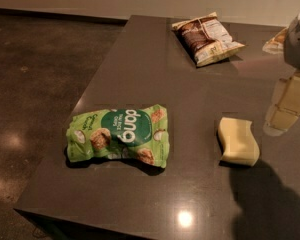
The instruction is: Move green rice chip bag near brown chip bag
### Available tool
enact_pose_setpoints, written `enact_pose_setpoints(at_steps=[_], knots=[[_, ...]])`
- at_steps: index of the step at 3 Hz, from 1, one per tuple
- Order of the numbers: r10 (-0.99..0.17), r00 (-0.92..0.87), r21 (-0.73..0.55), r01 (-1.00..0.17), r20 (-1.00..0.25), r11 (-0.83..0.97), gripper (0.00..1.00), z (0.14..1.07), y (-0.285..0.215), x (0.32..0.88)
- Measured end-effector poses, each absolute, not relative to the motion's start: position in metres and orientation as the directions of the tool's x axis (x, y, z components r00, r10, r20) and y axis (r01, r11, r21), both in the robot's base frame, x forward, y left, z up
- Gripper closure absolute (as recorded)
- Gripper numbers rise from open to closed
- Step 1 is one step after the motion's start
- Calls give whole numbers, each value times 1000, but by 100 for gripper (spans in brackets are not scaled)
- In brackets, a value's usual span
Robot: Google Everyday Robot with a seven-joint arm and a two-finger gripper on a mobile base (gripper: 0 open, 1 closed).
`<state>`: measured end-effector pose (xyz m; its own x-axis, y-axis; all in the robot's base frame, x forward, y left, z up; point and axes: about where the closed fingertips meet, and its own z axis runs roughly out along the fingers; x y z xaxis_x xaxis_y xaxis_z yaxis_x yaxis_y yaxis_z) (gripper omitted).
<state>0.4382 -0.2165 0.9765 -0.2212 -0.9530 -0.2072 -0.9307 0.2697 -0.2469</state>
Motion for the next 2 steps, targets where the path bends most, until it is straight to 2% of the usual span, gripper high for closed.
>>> enact_pose_setpoints(at_steps=[1,2], knots=[[-952,-220,-250,-930,-212,270,0,978,-216,439],[-944,-184,-228,-941,-274,250,0,975,-194,449]])
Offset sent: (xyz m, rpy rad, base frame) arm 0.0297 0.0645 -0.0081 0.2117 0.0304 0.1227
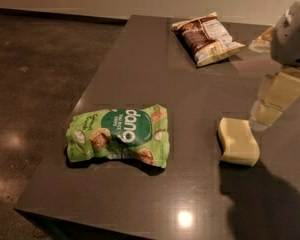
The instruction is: Move green rice chip bag near brown chip bag
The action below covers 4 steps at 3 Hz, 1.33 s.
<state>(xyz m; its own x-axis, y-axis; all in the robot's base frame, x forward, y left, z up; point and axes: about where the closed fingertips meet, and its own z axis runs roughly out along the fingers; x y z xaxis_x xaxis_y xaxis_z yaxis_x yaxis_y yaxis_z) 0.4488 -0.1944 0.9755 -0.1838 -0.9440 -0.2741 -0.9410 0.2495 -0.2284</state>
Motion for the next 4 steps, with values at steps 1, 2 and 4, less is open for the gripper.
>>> enact_pose_setpoints(at_steps=[1,2,4], knots=[[-932,-121,-191,-962,-342,195,0,969,-153,457],[-921,-80,-146,-979,-382,146,0,960,-116,455],[-925,-41,-77,-994,-379,76,0,924,-43,438]])
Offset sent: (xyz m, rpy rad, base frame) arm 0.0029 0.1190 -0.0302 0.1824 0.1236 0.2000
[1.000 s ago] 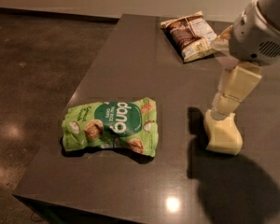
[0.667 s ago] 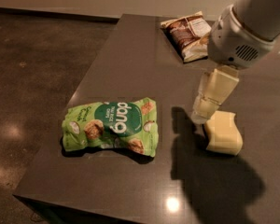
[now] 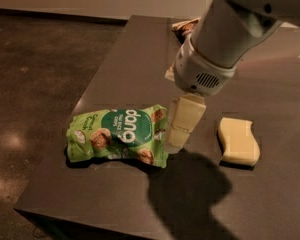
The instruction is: Move green rice chip bag near brown chip bag
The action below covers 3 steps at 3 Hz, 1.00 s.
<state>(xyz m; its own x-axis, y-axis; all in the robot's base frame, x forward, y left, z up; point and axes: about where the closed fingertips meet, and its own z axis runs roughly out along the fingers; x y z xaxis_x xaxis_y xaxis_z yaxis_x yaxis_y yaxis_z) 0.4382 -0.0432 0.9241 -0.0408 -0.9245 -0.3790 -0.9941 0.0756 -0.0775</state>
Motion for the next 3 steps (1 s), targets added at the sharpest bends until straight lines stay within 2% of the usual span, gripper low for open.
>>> enact_pose_setpoints(at_steps=[3], knots=[[-959,-66,-84,-992,-276,92,0,872,22,451]])
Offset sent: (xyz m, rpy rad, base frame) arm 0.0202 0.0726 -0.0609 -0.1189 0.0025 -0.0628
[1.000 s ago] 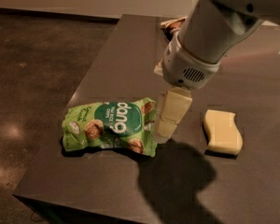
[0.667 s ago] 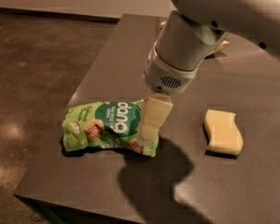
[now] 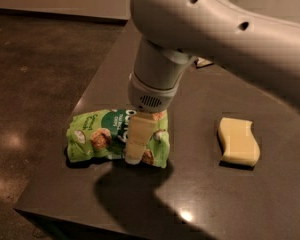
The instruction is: Move green rice chip bag near brown chip bag
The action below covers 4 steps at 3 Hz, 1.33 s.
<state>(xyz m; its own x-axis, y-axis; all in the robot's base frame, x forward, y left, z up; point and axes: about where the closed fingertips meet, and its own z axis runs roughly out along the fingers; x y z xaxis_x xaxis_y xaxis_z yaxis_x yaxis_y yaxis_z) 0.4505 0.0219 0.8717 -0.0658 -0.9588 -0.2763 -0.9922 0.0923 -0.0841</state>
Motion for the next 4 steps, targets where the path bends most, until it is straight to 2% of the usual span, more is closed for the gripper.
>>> enact_pose_setpoints(at_steps=[1,2,4], knots=[[-967,-51,-74,-995,-249,72,0,861,32,449],[-972,-45,-60,-996,-228,61,18,856,37,450],[-973,-55,-47,-997,-226,68,64,856,35,455]])
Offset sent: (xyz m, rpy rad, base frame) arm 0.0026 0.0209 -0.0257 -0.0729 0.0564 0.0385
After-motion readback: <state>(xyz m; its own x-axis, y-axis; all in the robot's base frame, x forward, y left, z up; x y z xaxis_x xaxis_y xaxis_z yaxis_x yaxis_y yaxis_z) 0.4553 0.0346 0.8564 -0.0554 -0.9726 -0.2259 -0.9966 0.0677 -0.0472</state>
